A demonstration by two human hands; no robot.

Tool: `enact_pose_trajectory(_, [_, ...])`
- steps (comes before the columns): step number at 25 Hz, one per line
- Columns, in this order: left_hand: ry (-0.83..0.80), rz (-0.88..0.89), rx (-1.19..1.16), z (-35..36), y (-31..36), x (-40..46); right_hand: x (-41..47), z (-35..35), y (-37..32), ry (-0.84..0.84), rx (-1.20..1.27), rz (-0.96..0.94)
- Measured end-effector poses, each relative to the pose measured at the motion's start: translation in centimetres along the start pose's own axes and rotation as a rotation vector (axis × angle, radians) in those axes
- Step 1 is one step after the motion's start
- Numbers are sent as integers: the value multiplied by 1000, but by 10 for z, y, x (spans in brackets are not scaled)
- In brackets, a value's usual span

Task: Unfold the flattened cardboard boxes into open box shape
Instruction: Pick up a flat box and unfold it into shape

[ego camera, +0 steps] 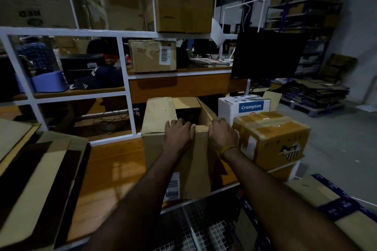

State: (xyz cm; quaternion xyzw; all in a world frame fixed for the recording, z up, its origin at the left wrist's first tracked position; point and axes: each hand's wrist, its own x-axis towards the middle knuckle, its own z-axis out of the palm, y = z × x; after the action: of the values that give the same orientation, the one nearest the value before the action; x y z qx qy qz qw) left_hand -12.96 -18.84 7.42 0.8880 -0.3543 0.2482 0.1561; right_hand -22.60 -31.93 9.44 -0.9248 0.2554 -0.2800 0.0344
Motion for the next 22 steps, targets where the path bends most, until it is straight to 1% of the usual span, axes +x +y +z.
enact_pose_trajectory(2, [-10, 23, -65, -5, -3, -2, 2, 1, -9, 11, -75, -63])
enact_pose_trajectory(3, [-12, 37, -113, -9, -7, -3, 3, 3, -16, -3, -71, -105])
enact_pose_trajectory(6, [-17, 92, -200, -19, -30, -11, -2, 11, -35, -87, 75, -212])
enact_pose_trajectory(10, [-33, 162, -92, -32, -57, -28, -10, 16, -58, -161, 204, -289])
enact_pose_trajectory(12, [-16, 166, -23, -39, -62, -34, -10, 16, -67, -172, 264, -289])
enact_pose_trajectory(16, [125, 206, 68, -51, -65, -45, -13, 15, -77, -176, 308, -262])
enact_pose_trajectory(20, [258, 162, 170, -57, -72, -48, -9, 14, -89, -195, 368, -272])
enact_pose_trajectory(22, [319, 244, 238, -57, -78, -49, -4, 16, -97, -215, 382, -288])
